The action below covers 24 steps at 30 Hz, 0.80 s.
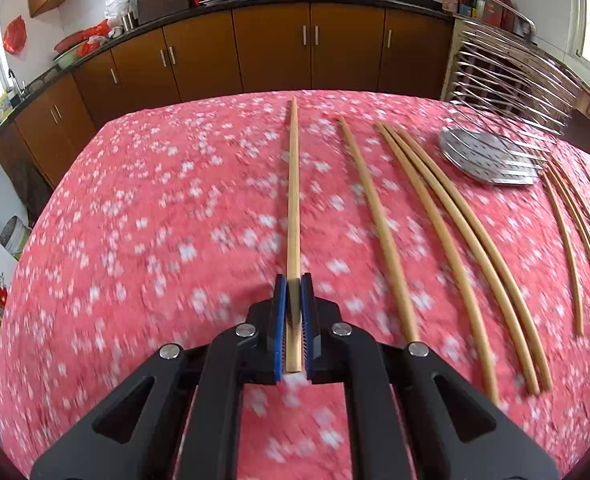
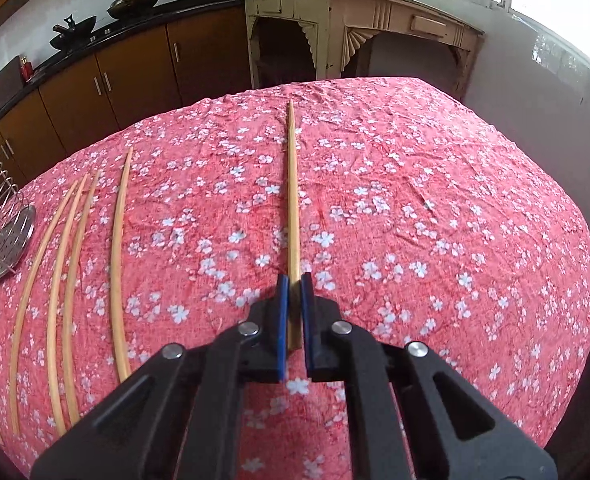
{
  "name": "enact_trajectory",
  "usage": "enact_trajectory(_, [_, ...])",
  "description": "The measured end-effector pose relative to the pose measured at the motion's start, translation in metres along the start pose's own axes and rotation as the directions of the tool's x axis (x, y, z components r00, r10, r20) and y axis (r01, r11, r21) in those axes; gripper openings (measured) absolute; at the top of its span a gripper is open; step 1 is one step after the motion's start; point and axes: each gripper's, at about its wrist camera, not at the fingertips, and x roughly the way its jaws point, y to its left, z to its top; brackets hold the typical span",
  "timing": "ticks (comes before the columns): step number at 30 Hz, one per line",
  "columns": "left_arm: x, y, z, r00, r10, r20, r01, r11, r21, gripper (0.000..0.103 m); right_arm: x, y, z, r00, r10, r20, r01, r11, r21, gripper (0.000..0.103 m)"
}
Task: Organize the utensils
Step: 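Close the right gripper on a bamboo chopstick while the left gripper grasps another chopstick, then lift both held chopsticks up toward the wire utensil holder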
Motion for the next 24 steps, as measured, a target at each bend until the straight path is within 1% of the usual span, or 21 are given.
enact_trajectory(3, [0.004, 0.003, 0.002, 1.000, 0.000, 0.018, 0.000, 1.000, 0.019, 0.007, 0.001, 0.002, -0.001, 1.000, -0.011, 0.016, 0.011, 1.000, -0.012, 0.008])
enact_trajectory(12, [-0.013, 0.007, -0.018, 0.999, -0.039, 0.031, 0.039, 0.999, 0.016, 0.009, -0.006, 0.001, -0.009, 1.000, 0.009, 0.019, -0.008, 1.000, -0.007, 0.009])
enact_trajectory(21, [-0.014, 0.004, -0.019, 0.999, -0.026, 0.021, 0.026, 1.000, 0.016, 0.009, -0.010, 0.003, -0.013, 1.000, -0.002, 0.019, 0.002, 1.000, -0.015, 0.010])
enact_trajectory(24, [-0.017, -0.001, -0.021, 1.000, -0.023, 0.021, 0.023, 0.999, 0.026, 0.012, -0.011, 0.004, -0.014, 1.000, -0.007, 0.019, 0.007, 1.000, -0.024, 0.010])
